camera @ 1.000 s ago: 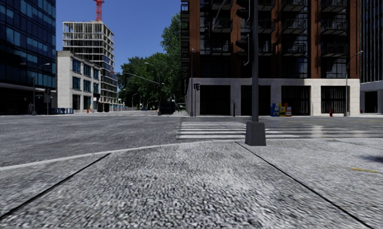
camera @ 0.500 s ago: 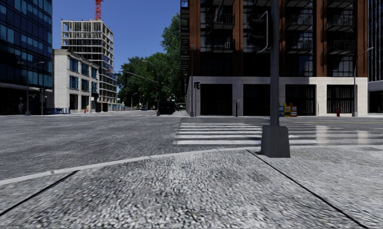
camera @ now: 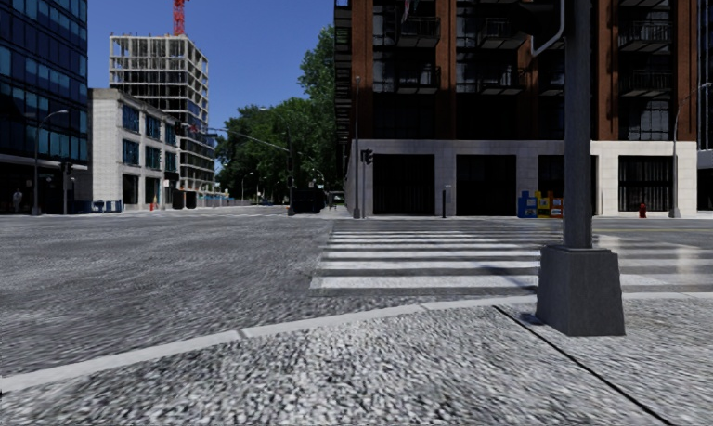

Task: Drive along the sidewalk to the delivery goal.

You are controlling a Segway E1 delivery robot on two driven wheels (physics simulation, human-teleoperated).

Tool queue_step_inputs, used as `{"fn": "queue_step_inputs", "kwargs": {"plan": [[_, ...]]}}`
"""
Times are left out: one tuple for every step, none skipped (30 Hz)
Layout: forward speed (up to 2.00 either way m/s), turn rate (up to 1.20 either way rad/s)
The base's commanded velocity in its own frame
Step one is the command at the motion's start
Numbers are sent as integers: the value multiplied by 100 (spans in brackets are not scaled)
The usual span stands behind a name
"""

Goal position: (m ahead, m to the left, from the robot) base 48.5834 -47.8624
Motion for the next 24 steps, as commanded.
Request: {"fn": "queue_step_inputs", "kwargs": {"plan": [[200, -21], [200, -21], [200, -21], [200, -21], [200, -21], [200, -21], [200, -21], [200, -21], [200, -21], [200, -22], [200, -22], [200, -23], [200, -24], [200, -24], [200, -24], [200, -25], [200, -32], [200, -32], [200, -37], [200, -38], [200, -39], [200, -39], [200, -39], [200, -39]]}}
